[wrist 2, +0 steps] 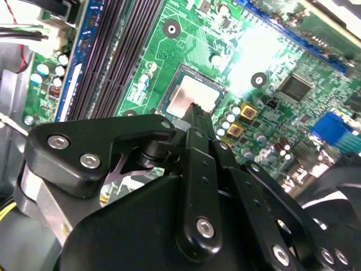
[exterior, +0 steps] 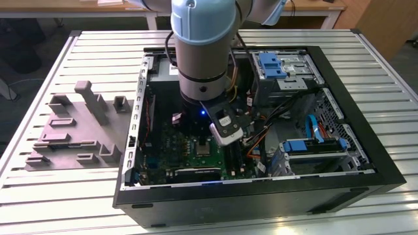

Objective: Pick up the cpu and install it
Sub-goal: 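Close the cpu cover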

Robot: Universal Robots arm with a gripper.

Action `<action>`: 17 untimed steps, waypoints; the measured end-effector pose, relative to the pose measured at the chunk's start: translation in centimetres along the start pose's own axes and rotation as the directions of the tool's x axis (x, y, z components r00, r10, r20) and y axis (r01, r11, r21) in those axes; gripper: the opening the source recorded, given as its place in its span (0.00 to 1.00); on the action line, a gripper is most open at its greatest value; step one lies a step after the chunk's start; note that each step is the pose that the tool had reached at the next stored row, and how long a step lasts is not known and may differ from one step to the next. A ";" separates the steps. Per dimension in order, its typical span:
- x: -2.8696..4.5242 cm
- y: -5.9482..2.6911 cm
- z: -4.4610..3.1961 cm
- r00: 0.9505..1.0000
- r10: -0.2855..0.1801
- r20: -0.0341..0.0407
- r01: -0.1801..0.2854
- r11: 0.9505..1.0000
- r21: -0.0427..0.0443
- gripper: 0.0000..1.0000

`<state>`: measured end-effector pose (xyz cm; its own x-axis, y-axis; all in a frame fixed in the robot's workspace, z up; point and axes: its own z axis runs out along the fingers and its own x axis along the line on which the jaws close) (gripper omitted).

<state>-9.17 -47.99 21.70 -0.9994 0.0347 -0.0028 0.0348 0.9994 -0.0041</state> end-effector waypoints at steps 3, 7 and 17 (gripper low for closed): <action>0.00 0.01 -0.70 1.000 0.000 0.001 0.000 1.000 0.000 0.11; 0.00 0.04 -1.71 1.000 0.000 0.001 0.000 1.000 0.000 0.11; 0.00 0.05 -2.66 1.000 0.000 0.001 0.000 1.000 0.000 0.11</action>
<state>-9.18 -47.93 24.36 -0.9994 0.0347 -0.0042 0.0347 0.9994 -0.0039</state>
